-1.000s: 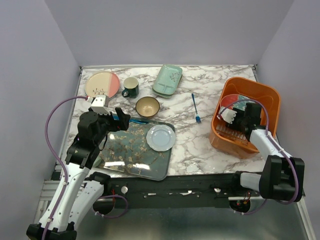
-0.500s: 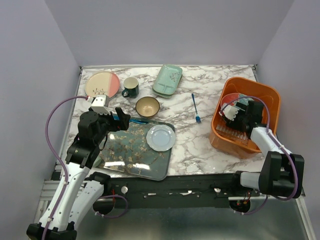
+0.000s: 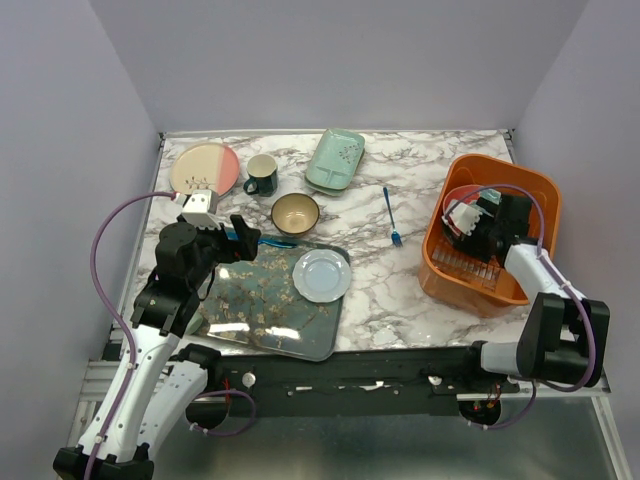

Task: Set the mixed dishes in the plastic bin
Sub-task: Place the plate in the plastic bin.

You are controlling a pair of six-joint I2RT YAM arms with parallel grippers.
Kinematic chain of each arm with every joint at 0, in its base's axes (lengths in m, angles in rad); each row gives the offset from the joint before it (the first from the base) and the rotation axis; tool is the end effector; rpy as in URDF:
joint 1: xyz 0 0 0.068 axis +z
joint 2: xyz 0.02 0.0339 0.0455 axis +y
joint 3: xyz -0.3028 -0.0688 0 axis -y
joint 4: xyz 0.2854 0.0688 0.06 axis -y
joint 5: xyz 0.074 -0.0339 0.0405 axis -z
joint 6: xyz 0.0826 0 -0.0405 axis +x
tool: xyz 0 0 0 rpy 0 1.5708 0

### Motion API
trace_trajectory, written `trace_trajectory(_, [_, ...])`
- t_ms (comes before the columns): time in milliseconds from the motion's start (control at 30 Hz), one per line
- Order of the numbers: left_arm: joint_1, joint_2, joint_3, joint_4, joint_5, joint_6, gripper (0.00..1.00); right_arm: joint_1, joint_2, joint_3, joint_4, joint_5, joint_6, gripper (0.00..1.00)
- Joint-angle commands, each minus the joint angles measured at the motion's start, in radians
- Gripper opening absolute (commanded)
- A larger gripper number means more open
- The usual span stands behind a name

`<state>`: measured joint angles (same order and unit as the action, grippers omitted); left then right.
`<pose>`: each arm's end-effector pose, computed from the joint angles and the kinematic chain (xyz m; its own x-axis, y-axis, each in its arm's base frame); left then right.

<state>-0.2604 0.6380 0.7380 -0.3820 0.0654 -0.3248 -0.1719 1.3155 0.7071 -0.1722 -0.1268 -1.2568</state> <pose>0.1967 -0.0580 0.3385 -0.3562 -0.2346 -0.9045 0.2152 0.9214 -0.3237 0.3198 -0.0449 0.1829 -0.2913 -0.9070 -0.3041 -0.6344 0.4211 -0.6483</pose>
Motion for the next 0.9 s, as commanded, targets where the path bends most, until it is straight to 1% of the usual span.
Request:
trace_trajectory(0, [0.01, -0.004, -0.011, 0.028, 0.025, 0.01, 0.99, -0.018, 0.022, 0.081, -0.231, -0.098, 0.01, 1.0])
trace_trajectory(100, [0.01, -0.004, -0.011, 0.028, 0.028, 0.009, 0.99, -0.018, 0.025, 0.101, -0.301, -0.128, 0.005, 1.0])
trace_trajectory(267, [0.01, -0.004, -0.011, 0.028, 0.03, 0.009, 0.99, -0.018, 0.033, 0.129, -0.363, -0.149, 0.013, 1.0])
trace_trajectory(633, [0.01, -0.001, -0.012, 0.029, 0.036, 0.009, 0.99, -0.024, 0.027, 0.222, -0.529, -0.218, 0.082, 1.0])
trace_trajectory(867, [0.012, -0.001, -0.012, 0.031, 0.039, 0.01, 0.99, -0.028, 0.028, 0.221, -0.556, -0.211, 0.076, 1.0])
